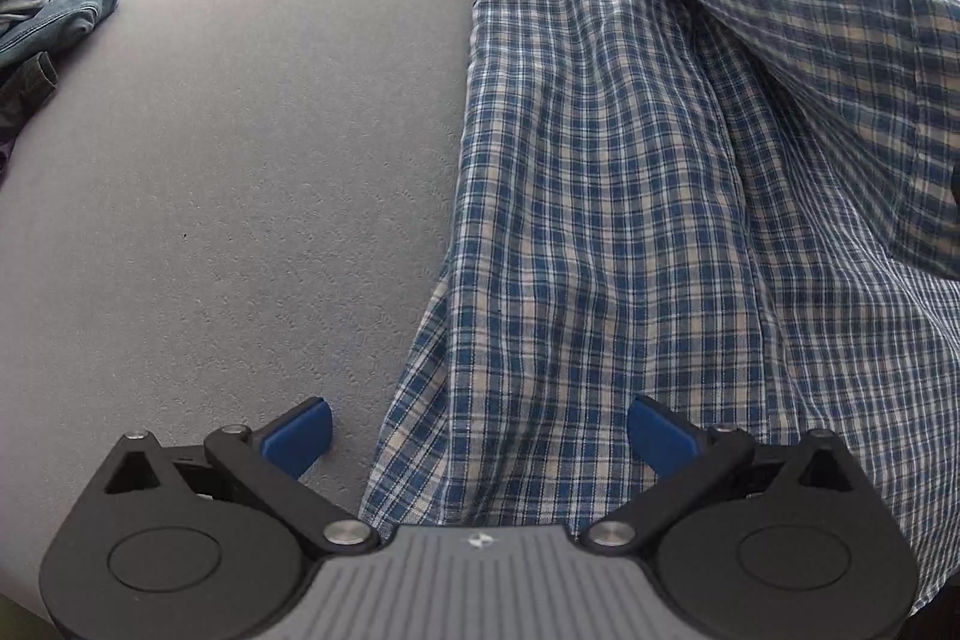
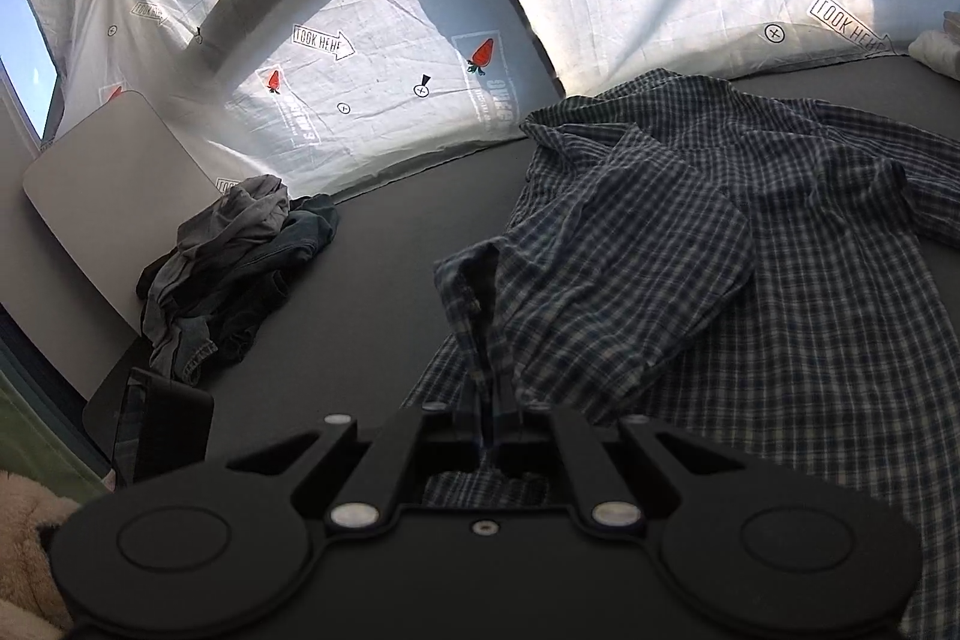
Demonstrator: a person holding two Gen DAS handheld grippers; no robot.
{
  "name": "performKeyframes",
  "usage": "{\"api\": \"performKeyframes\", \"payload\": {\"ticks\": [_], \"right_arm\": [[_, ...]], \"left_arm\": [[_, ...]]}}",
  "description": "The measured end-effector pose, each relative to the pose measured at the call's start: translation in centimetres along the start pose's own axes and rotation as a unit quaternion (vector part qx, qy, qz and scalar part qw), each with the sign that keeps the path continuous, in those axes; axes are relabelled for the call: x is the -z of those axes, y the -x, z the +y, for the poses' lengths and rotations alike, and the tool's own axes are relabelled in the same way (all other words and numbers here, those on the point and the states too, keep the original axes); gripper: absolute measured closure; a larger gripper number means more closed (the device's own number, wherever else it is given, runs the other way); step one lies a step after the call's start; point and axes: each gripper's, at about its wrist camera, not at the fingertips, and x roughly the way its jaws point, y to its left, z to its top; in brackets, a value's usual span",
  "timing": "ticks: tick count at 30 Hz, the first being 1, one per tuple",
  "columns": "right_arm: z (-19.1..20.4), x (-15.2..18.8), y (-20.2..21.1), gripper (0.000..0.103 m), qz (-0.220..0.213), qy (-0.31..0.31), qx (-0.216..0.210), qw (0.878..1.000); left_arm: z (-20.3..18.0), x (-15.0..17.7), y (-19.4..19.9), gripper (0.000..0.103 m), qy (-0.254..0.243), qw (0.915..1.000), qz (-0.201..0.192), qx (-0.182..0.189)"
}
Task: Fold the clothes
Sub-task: 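Grasp the sleeve cuff with the right gripper and lay it along the body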
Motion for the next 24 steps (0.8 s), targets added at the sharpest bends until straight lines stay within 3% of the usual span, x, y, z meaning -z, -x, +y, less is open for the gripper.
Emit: {"api": "performKeyframes", "payload": {"ticks": [7, 17, 24], "right_arm": [[1.7, 1.4, -0.4, 0.099, 0.039, 0.037, -0.03, 0.998], [0.7, 2.4, -1.8, 0.094, 0.097, 0.006, -0.048, 0.994], [-0.4, 1.9, -1.7, 0.085, 0.081, -0.051, -0.073, 0.993]], "left_arm": [[-0.3, 0.7, 0.4, 0.0, 0.002, 0.9999, -0.016, -0.001], [-0.8, 0.9, 0.6, 0.0, 0.003, 0.9997, -0.025, -0.001], [-0.6, 0.8, 0.4, 0.0, 0.0, 0.9997, -0.022, 0.001]]}}
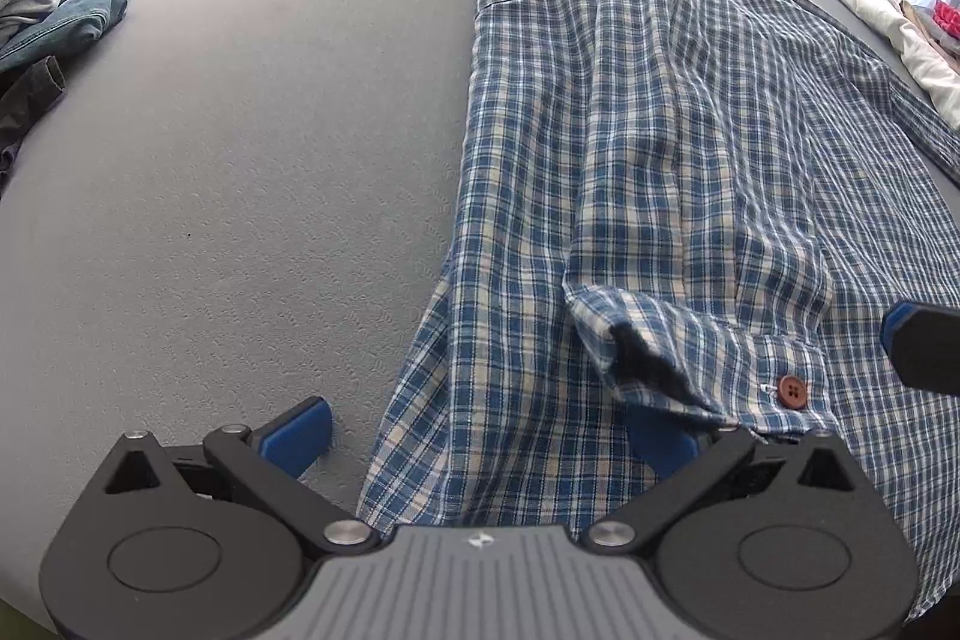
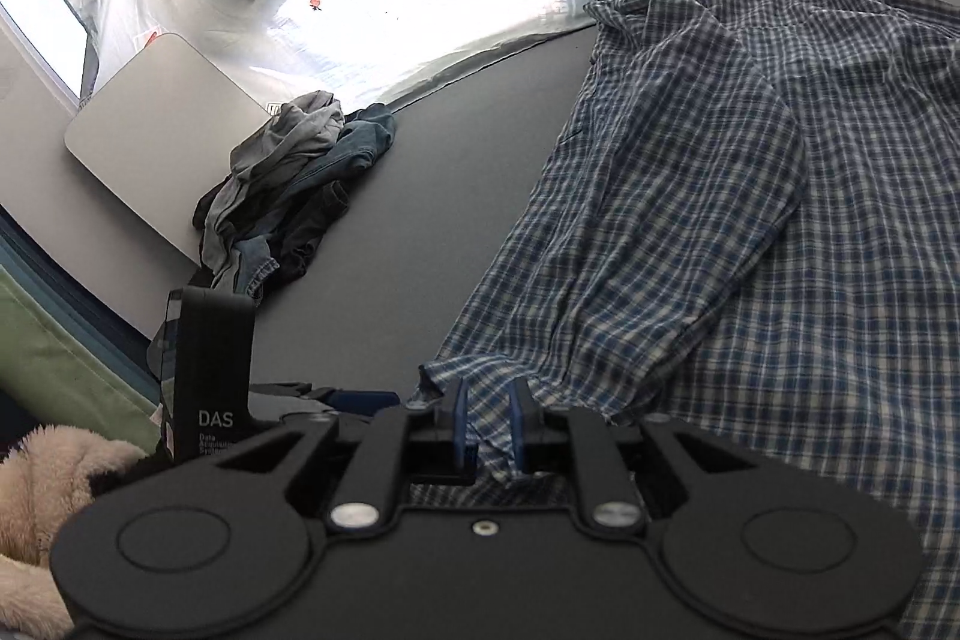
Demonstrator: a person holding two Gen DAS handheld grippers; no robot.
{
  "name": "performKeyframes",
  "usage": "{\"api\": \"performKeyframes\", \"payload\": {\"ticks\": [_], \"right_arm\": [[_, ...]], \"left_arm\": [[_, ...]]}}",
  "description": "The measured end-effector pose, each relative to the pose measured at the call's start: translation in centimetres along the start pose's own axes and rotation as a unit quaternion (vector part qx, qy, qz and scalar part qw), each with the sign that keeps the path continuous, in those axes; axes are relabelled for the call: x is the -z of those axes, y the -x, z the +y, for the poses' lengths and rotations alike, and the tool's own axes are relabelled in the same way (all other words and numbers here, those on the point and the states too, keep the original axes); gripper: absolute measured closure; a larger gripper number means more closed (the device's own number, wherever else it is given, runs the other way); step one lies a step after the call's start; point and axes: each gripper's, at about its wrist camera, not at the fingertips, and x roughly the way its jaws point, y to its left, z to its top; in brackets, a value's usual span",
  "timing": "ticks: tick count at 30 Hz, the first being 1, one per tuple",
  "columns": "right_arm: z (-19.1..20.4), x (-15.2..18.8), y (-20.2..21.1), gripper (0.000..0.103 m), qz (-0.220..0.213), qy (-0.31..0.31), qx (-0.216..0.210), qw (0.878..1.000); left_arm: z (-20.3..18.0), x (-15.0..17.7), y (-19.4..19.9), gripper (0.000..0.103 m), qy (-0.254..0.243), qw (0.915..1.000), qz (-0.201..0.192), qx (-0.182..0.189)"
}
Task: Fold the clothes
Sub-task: 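Grasp the sleeve cuff with the right gripper and lay it along the body, then release the cuff with the right gripper and withdraw both grippers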
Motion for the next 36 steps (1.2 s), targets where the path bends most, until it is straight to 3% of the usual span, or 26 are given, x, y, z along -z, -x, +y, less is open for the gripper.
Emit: {"api": "performKeyframes", "payload": {"ticks": [6, 13, 20, 23, 26, 28, 32, 36], "right_arm": [[-1.6, -0.4, -1.7, 0.084, -0.002, -0.048, 0.026, 0.999], [-1.5, 1.0, -5.1, 0.083, 0.06, -0.039, 0.047, 0.996], [-2.3, 1.1, -4.8, 0.076, 0.058, -0.07, 0.033, 0.995], [-2.6, 1.1, -4.4, 0.062, 0.061, -0.091, 0.017, 0.994], [-2.6, 0.9, -3.7, 0.034, 0.06, -0.099, 0.0, 0.993], [-2.1, 0.5, -3.3, 0.005, 0.059, -0.078, 0.028, 0.995], [-1.6, -0.2, -2.7, 0.003, 0.046, -0.037, 0.061, 0.996], [-1.9, -1.0, -2.0, 0.0, -0.009, -0.014, 0.1, 0.995]], "left_arm": [[-0.5, -0.1, -0.3, 0.0, -0.002, 1.0, 0.002, 0.001], [-0.3, 0.1, 0.0, 0.0, -0.011, 0.9999, 0.006, 0.007], [0.6, 0.8, 1.0, 0.0, -0.001, 0.9996, 0.014, 0.025], [1.5, 1.2, 2.3, 0.0, 0.023, 0.9993, 0.007, 0.03], [2.6, 0.9, 4.0, 0.0, 0.051, 0.9981, -0.024, 0.025], [3.5, 0.4, 4.8, 0.0, 0.078, 0.9959, -0.043, 0.017], [4.3, -0.5, 5.1, 0.0, 0.11, 0.9923, -0.056, 0.012], [3.3, -1.1, 4.0, 0.0, 0.102, 0.9938, -0.04, 0.019]]}}
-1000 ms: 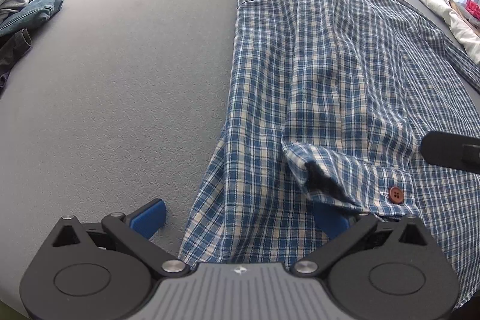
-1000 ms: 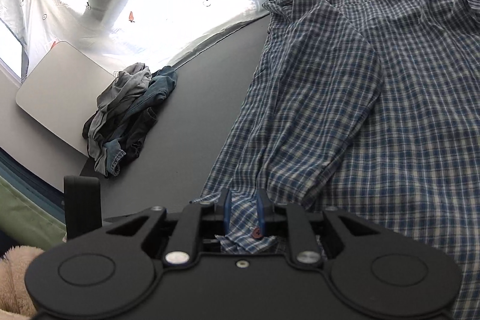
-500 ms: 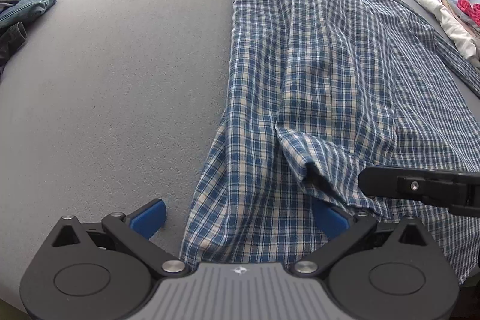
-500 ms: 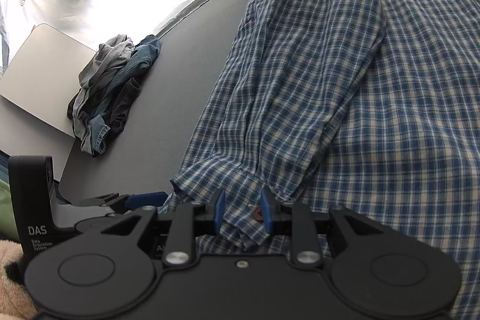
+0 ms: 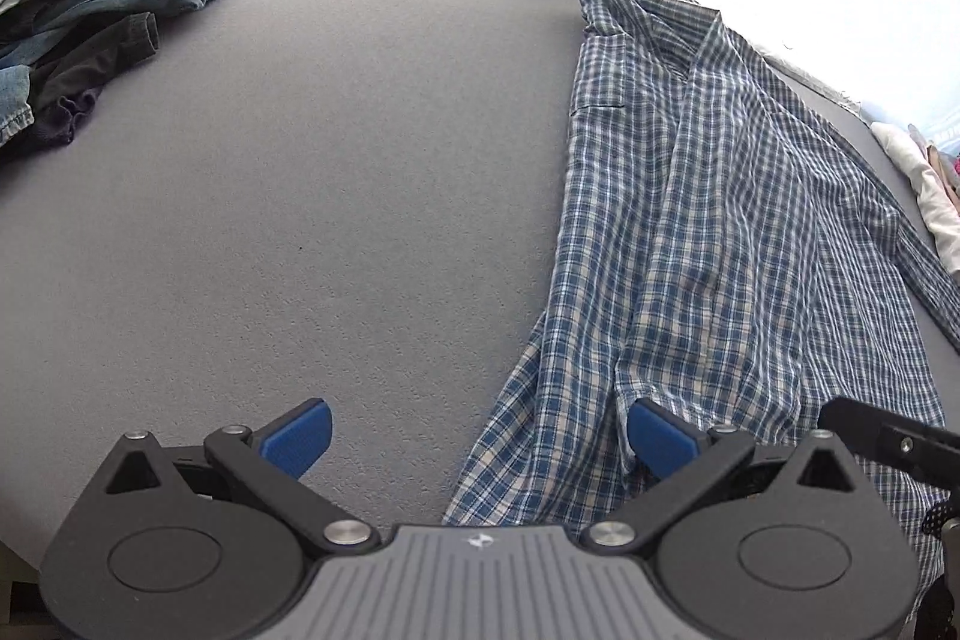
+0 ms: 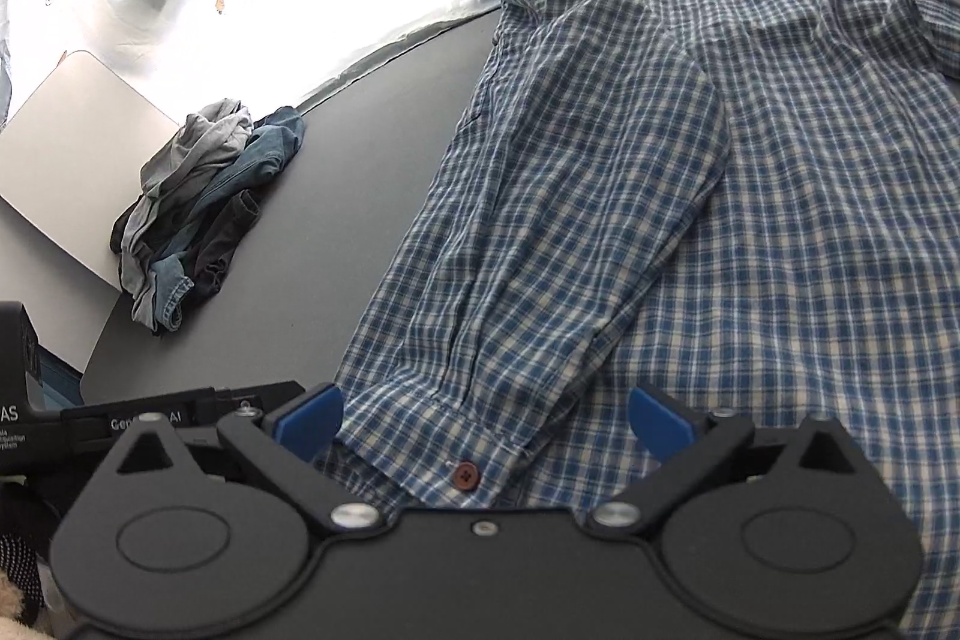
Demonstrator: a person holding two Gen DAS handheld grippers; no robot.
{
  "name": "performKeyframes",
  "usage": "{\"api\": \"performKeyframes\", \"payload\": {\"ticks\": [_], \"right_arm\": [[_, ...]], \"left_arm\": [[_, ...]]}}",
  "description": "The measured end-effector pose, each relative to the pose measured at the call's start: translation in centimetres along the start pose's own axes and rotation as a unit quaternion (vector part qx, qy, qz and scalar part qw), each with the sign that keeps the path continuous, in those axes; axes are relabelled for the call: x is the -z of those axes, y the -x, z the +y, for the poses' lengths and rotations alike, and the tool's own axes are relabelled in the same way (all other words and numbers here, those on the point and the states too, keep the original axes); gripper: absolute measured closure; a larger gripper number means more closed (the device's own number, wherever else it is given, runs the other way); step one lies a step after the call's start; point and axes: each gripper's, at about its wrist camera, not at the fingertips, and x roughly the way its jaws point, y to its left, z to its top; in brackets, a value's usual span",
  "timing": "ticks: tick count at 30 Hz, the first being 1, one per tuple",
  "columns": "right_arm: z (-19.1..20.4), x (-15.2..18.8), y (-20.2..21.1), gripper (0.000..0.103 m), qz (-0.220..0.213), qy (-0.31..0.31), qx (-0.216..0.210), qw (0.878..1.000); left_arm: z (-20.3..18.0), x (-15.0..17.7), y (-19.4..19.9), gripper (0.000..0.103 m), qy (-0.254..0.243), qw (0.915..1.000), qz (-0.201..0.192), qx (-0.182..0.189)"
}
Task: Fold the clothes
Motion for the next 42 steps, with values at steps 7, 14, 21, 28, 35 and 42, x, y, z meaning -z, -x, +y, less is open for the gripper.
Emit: {"api": "performKeyframes", "payload": {"ticks": [7, 14, 21, 28, 35, 42], "right_arm": [[-2.1, -2.3, 0.6, 0.0, -0.056, 0.037, 0.111, 0.992], [-5.6, -4.6, -0.6, 0.0, -0.06, 0.021, 0.156, 0.986], [-9.2, -9.1, -2.7, 0.0, -0.077, 0.01, 0.188, 0.979], [-13.0, -12.3, -3.2, 0.0, -0.099, 0.009, 0.275, 0.956], [-17.4, -12.4, -1.1, 0.0, -0.116, -0.034, 0.341, 0.932], [-19.9, -12.0, 0.8, 0.0, -0.13, -0.074, 0.37, 0.917]], "left_arm": [[-2.7, -1.8, -1.9, 0.0, -0.04, 0.9992, -0.003, -0.001], [-4.9, -5.5, -5.4, 0.0, -0.057, 0.9983, 0.001, -0.014], [-8.5, -11.1, -9.2, 0.0, -0.105, 0.994, -0.022, -0.019], [-11.9, -18.1, -13.5, 0.0, -0.103, 0.9942, -0.028, -0.007], [-14.9, -24.1, -18.3, 0.0, -0.125, 0.9899, -0.051, -0.044], [-16.4, -28.6, -22.7, 0.0, -0.141, 0.9861, -0.062, -0.064]]}}
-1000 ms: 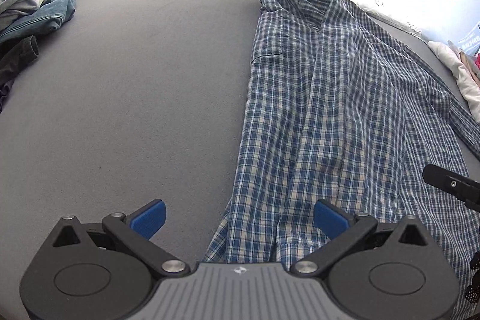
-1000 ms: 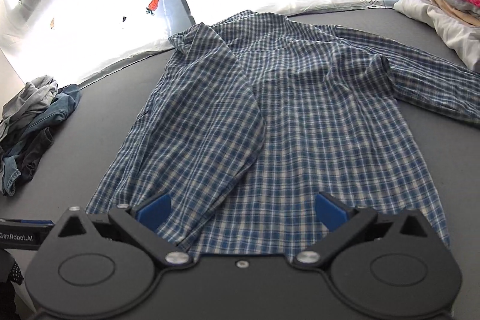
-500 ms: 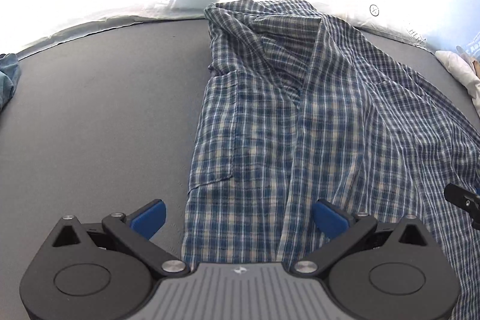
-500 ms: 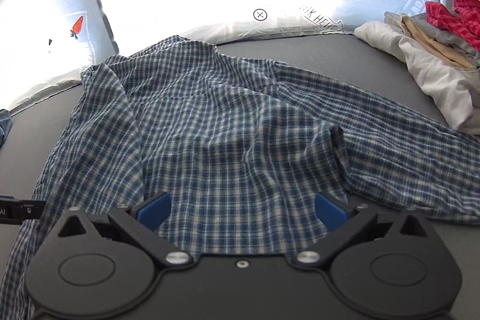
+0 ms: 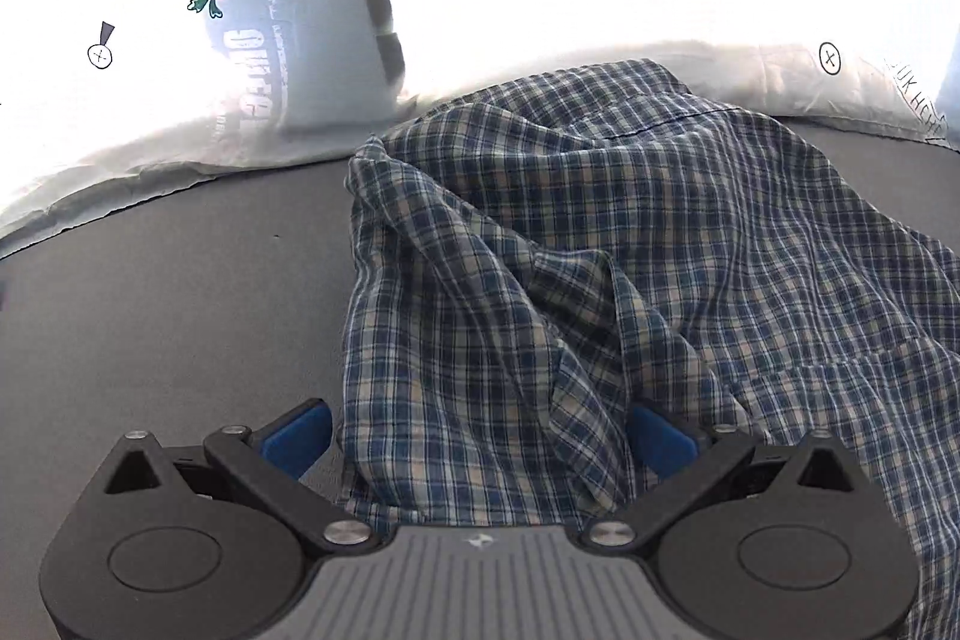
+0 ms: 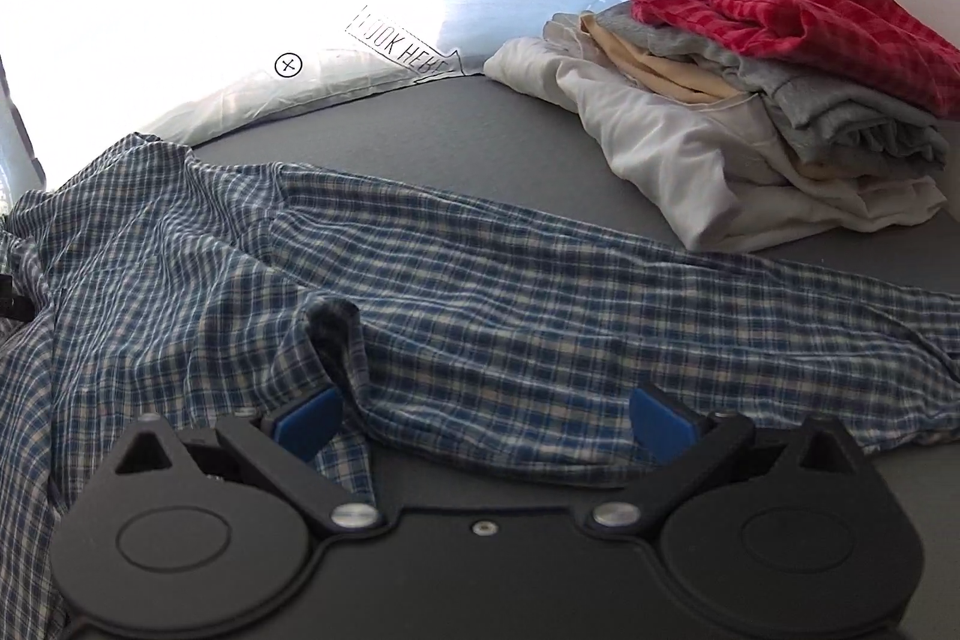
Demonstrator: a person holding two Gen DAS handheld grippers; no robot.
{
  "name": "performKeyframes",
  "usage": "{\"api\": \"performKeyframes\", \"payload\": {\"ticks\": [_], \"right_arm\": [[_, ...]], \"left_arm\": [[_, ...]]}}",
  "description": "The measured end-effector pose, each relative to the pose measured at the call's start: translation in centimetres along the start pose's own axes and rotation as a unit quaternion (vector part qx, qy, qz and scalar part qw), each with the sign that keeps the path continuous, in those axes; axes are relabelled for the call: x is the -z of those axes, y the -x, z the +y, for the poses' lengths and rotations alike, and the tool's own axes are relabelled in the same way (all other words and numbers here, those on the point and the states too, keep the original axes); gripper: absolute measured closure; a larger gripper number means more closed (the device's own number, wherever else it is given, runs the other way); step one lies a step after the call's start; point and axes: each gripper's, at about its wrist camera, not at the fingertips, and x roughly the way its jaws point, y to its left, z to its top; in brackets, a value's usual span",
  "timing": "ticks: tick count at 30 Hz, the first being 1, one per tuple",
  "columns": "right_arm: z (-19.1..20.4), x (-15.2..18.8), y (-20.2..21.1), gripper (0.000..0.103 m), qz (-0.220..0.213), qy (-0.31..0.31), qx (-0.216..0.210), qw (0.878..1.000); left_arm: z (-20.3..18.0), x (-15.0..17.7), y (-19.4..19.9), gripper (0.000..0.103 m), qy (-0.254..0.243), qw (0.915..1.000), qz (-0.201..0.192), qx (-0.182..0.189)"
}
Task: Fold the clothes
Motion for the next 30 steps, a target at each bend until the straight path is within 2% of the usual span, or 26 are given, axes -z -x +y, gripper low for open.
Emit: {"api": "performKeyframes", "payload": {"ticks": [3, 5, 9, 14, 19, 22, 25, 28, 30], "right_arm": [[-0.9, 0.2, 0.2, 0.0, 0.001, -0.01, 0.008, 1.0], [-1.4, 0.3, 0.5, 0.0, -0.001, -0.007, 0.022, 1.0], [-2.9, 0.6, 1.3, 0.0, -0.01, -0.015, 0.038, 0.999], [-5.0, 1.4, 2.1, 0.0, -0.013, -0.032, 0.05, 0.998], [-7.9, 3.0, 2.9, 0.0, -0.001, -0.051, 0.058, 0.997], [-9.7, 3.9, 3.4, 0.0, 0.005, -0.041, 0.045, 0.998], [-11.6, 4.5, 3.9, 0.0, 0.002, -0.038, 0.046, 0.998], [-13.8, 4.7, 4.5, 0.0, -0.002, -0.053, 0.044, 0.998], [-15.3, 4.6, 4.8, 0.0, -0.006, -0.073, 0.036, 0.997]], "left_arm": [[0.6, -1.9, -0.4, 0.0, 0.023, 0.9996, 0.01, -0.012], [1.2, -2.5, 0.8, 0.0, 0.036, 0.9993, 0.001, -0.012], [1.8, -1.2, 5.0, 0.0, 0.03, 0.9994, -0.018, 0.007], [0.9, 5.3, 10.0, 0.0, 0.003, 0.9999, 0.01, 0.012], [-0.3, 14.2, 13.6, 0.0, -0.008, 0.9975, 0.068, 0.016], [-0.6, 18.5, 14.9, 0.0, -0.01, 0.9963, 0.085, 0.003], [0.1, 21.1, 15.9, 0.0, 0.025, 0.997, 0.074, -0.001], [1.4, 22.2, 15.9, 0.0, 0.099, 0.992, 0.078, 0.005], [1.4, 22.5, 15.9, 0.0, 0.112, 0.9913, 0.069, 0.002]]}}
